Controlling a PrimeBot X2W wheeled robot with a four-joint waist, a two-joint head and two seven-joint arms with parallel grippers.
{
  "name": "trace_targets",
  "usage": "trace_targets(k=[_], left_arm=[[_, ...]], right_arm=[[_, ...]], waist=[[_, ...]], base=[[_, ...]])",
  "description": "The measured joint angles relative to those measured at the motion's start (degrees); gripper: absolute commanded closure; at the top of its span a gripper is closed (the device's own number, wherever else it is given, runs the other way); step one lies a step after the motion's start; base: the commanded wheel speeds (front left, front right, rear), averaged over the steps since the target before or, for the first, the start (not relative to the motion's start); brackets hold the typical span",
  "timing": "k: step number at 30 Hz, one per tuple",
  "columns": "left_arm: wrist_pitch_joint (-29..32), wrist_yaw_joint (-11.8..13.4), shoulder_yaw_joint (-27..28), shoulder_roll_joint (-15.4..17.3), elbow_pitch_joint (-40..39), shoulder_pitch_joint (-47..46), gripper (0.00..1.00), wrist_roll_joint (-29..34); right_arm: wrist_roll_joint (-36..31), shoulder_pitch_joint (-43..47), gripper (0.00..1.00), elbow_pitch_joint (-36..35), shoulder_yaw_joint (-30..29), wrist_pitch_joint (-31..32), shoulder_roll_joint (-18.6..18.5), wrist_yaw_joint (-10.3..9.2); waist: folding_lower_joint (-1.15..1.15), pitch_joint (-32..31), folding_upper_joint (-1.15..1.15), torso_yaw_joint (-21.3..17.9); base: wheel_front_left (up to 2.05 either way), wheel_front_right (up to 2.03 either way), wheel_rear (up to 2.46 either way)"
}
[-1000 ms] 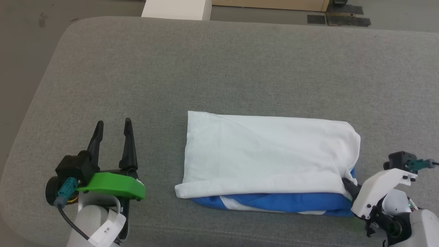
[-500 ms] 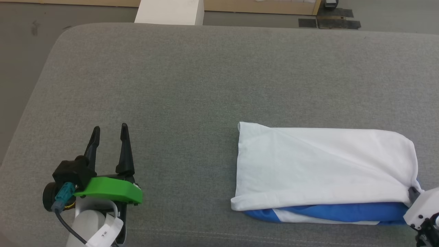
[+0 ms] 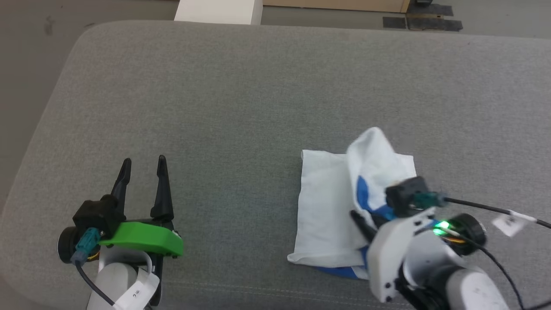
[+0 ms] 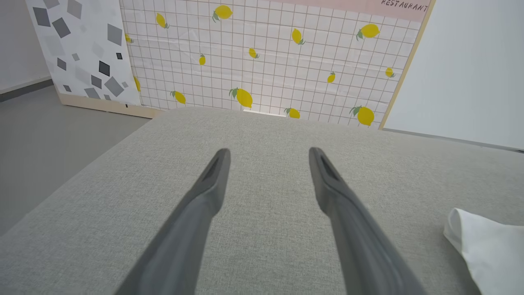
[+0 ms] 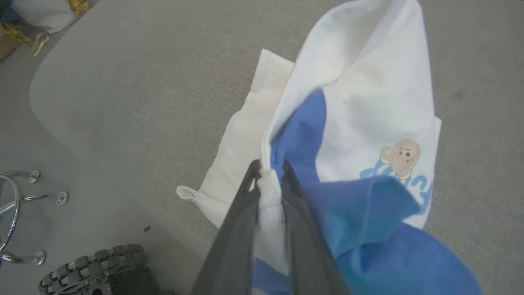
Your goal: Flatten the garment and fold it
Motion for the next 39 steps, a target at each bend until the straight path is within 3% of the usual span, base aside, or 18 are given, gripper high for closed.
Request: trace_targets(k=[7, 15, 16, 17, 18, 22, 29, 33, 39], left_arm=[[0.0, -0.07, -0.57, -0.09, -0.01, -0.93, 0.0, 0.01], [0.0, -0.31, -0.67, -0.1, 0.05, -1.54, 0.0, -0.01], [0.0, -0.31, -0.71, -0.1, 0.1, -1.54, 0.0, -0.01], [0.0, -0.31, -0.74, -0.11, 0.15, -1.55, 0.0, -0.01], [0.0, -0.31, -0.73, -0.11, 0.2, -1.54, 0.0, -0.01], [0.0, -0.31, -0.77, -0.11, 0.42, -1.5, 0.0, 0.0], [0.0, -0.29, -0.12, -0.2, 0.43, -0.26, 0.0, 0.15], [0.0, -0.29, 0.53, -0.2, 0.16, 0.46, 0.0, 0.15], [0.0, -0.27, 0.49, -0.21, -0.33, 1.59, 0.0, 0.15]], right_arm=[[0.46, -7.55, 1.0, 11.45, 8.03, 0.07, -0.04, 0.0], [1.68, -13.76, 1.0, 24.25, 10.53, -1.66, -0.01, 0.0], [2.22, -14.1, 0.78, 25.43, 10.61, -1.74, -0.02, 0.0], [2.87, -14.22, 0.15, 26.06, 10.85, -2.02, -0.05, 0.0], [3.68, -14.29, 0.0, 26.43, 11.02, -2.47, -0.04, 0.0], [7.71, -14.28, 0.0, 25.14, 11.79, -6.12, -0.01, 0.0], [13.9, -11.89, 0.0, 12.09, 9.48, -19.75, 0.02, 0.01], [15.02, -8.51, 0.0, 8.14, 2.02, -27.14, 0.1, 0.0], [19.76, -2.99, 0.0, 12.4, -10.66, -32.75, -0.04, 0.0]], waist=[[0.0, 1.75, 0.0, 1.87], [0.0, 3.78, 0.0, 3.66], [0.0, 3.9, 0.0, 3.81], [0.0, 3.95, 0.0, 3.93], [0.0, 3.9, 0.0, 3.95], [0.0, 3.21, 0.0, 3.65], [0.0, 1.13, 0.0, 1.67], [0.0, -0.06, 0.0, 0.08], [0.0, -1.57, 0.0, -2.12]], base=[[0.0, 0.0, 0.0], [0.0, 0.0, 0.0], [0.0, 0.0, 0.0], [0.0, 0.0, 0.0], [0.0, 0.0, 0.0], [0.0, 0.0, 0.0], [0.0, 0.0, 0.0], [0.0, 0.0, 0.0], [0.0, 0.0, 0.0]])
